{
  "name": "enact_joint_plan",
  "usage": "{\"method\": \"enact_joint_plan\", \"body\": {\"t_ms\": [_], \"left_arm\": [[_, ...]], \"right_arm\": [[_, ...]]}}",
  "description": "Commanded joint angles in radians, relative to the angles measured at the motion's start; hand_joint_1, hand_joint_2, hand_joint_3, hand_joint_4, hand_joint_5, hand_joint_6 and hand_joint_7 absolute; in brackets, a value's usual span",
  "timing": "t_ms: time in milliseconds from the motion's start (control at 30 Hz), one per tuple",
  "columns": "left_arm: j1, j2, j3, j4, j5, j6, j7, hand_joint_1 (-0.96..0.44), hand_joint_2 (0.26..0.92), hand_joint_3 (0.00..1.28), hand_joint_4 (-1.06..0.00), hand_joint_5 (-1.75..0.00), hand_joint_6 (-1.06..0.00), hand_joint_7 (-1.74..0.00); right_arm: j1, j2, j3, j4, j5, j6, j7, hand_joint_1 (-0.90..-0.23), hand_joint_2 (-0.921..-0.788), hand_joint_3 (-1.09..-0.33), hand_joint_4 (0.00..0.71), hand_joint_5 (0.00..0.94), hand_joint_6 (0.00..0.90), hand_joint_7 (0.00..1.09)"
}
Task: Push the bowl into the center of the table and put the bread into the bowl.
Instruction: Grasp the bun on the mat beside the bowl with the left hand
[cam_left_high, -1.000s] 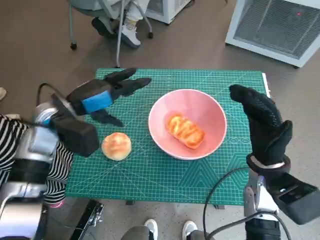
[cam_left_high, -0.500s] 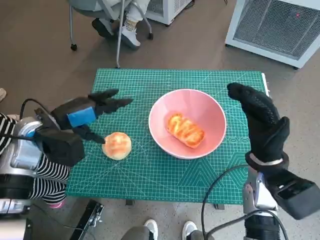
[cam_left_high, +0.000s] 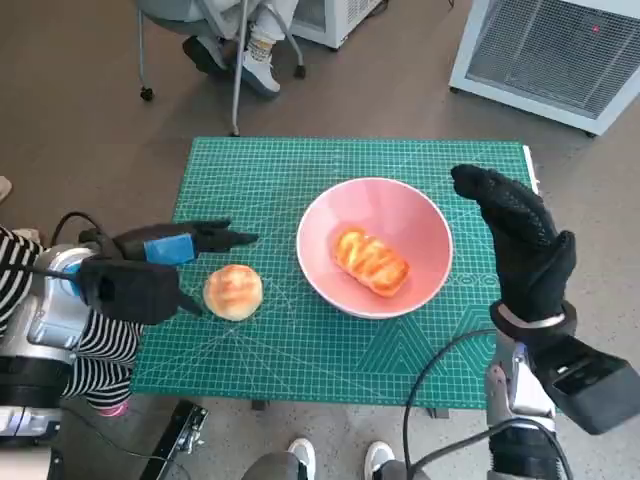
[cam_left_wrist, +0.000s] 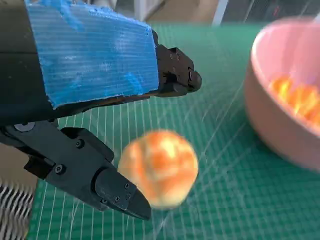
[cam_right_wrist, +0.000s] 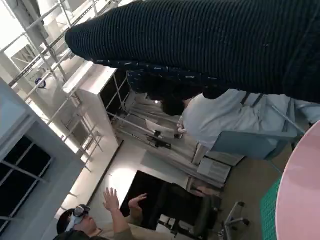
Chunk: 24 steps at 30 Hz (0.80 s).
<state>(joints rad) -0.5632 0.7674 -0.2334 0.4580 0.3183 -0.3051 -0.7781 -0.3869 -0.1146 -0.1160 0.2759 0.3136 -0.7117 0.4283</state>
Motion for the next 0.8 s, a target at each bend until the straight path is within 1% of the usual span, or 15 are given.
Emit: {"method": "enact_joint_plan", "body": {"t_ms": [33, 233, 333, 400, 467, 500, 533, 567, 600, 633, 667, 700, 733, 767, 800], "left_arm": [[-0.019, -0.029, -0.043, 0.030, 0.049, 0.016, 0.011, -0.34, 0.721, 0.00, -0.06, 0.00, -0.25, -0.04], [-0.005, -0.088, -0.098, 0.079, 0.162, 0.010, 0.155, -0.26, 0.716, 0.00, -0.07, -0.01, -0.26, -0.04], [-0.012, -0.114, -0.127, 0.129, 0.216, -0.007, 0.235, -0.19, 0.722, 0.00, -0.12, -0.03, -0.29, -0.05], [-0.020, -0.126, -0.146, 0.162, 0.248, -0.016, 0.281, -0.13, 0.739, 0.02, -0.26, -0.07, -0.39, -0.09], [-0.027, -0.132, -0.158, 0.183, 0.267, -0.022, 0.308, -0.10, 0.745, 0.04, -0.35, -0.07, -0.45, -0.12], [-0.030, -0.135, -0.163, 0.191, 0.278, -0.022, 0.321, -0.10, 0.746, 0.04, -0.37, -0.07, -0.46, -0.13], [-0.031, -0.135, -0.166, 0.195, 0.284, -0.026, 0.334, -0.07, 0.753, 0.06, -0.46, -0.10, -0.52, -0.16], [-0.032, -0.136, -0.168, 0.199, 0.289, -0.030, 0.345, -0.06, 0.750, 0.08, -0.51, -0.13, -0.54, -0.20], [-0.033, -0.136, -0.170, 0.202, 0.292, -0.033, 0.352, -0.05, 0.700, 0.19, -0.58, -0.20, -0.55, -0.32], [-0.031, -0.133, -0.170, 0.198, 0.292, -0.040, 0.361, -0.04, 0.622, 0.36, -0.61, -0.28, -0.54, -0.43], [-0.031, -0.132, -0.170, 0.198, 0.293, -0.045, 0.367, -0.03, 0.588, 0.43, -0.62, -0.35, -0.54, -0.49], [-0.030, -0.128, -0.167, 0.192, 0.291, -0.056, 0.377, -0.02, 0.534, 0.54, -0.63, -0.50, -0.53, -0.59], [-0.028, -0.125, -0.164, 0.188, 0.289, -0.068, 0.390, 0.12, 0.630, 0.45, -0.66, -0.76, -0.54, -0.71], [-0.028, -0.123, -0.162, 0.186, 0.287, -0.076, 0.399, 0.06, 0.753, 0.30, -0.70, -0.98, -0.57, -0.90], [-0.027, -0.120, -0.157, 0.184, 0.282, -0.089, 0.411, 0.05, 0.778, 0.26, -0.71, -1.03, -0.57, -0.94]], "right_arm": [[0.004, -0.007, -0.009, 0.010, 0.012, 0.001, 0.010, -0.697, -0.921, -0.661, 0.107, 0.000, 0.014, 0.49], [0.005, -0.006, -0.014, 0.009, 0.007, -0.004, 0.005, -0.694, -0.921, -0.662, 0.107, 0.001, 0.012, 0.49], [0.004, -0.004, -0.015, 0.010, 0.007, -0.005, 0.004, -0.695, -0.921, -0.662, 0.107, 0.000, 0.012, 0.49], [0.003, -0.002, -0.015, 0.011, 0.007, -0.005, 0.003, -0.695, -0.921, -0.662, 0.107, 0.000, 0.012, 0.49], [0.002, -0.001, -0.015, 0.012, 0.006, -0.006, 0.003, -0.694, -0.921, -0.662, 0.107, 0.001, 0.013, 0.49], [0.002, -0.001, -0.015, 0.011, 0.005, -0.006, 0.001, -0.694, -0.921, -0.662, 0.107, 0.001, 0.013, 0.49], [0.003, -0.001, -0.015, 0.009, 0.004, -0.005, 0.000, -0.693, -0.921, -0.662, 0.107, 0.001, 0.013, 0.49], [0.004, -0.001, -0.015, 0.007, 0.003, -0.005, -0.001, -0.693, -0.921, -0.662, 0.107, 0.001, 0.013, 0.49], [0.005, 0.000, -0.015, 0.007, 0.003, -0.005, -0.001, -0.692, -0.921, -0.662, 0.108, 0.001, 0.013, 0.49], [0.006, 0.000, -0.015, 0.005, 0.002, -0.005, -0.002, -0.691, -0.921, -0.662, 0.108, 0.001, 0.013, 0.49], [0.005, 0.000, -0.015, 0.006, 0.002, -0.006, -0.002, -0.691, -0.921, -0.662, 0.108, 0.001, 0.013, 0.49], [0.006, 0.000, -0.015, 0.005, 0.002, -0.006, -0.002, -0.691, -0.921, -0.662, 0.108, 0.001, 0.013, 0.49], [0.008, 0.001, -0.015, 0.003, 0.002, -0.006, -0.003, -0.691, -0.921, -0.662, 0.108, 0.001, 0.014, 0.49], [0.009, 0.001, -0.015, 0.001, 0.002, -0.005, -0.003, -0.691, -0.921, -0.662, 0.108, 0.001, 0.013, 0.49], [0.010, 0.001, -0.015, 0.000, 0.003, -0.005, -0.002, -0.691, -0.921, -0.662, 0.107, 0.001, 0.013, 0.49]]}}
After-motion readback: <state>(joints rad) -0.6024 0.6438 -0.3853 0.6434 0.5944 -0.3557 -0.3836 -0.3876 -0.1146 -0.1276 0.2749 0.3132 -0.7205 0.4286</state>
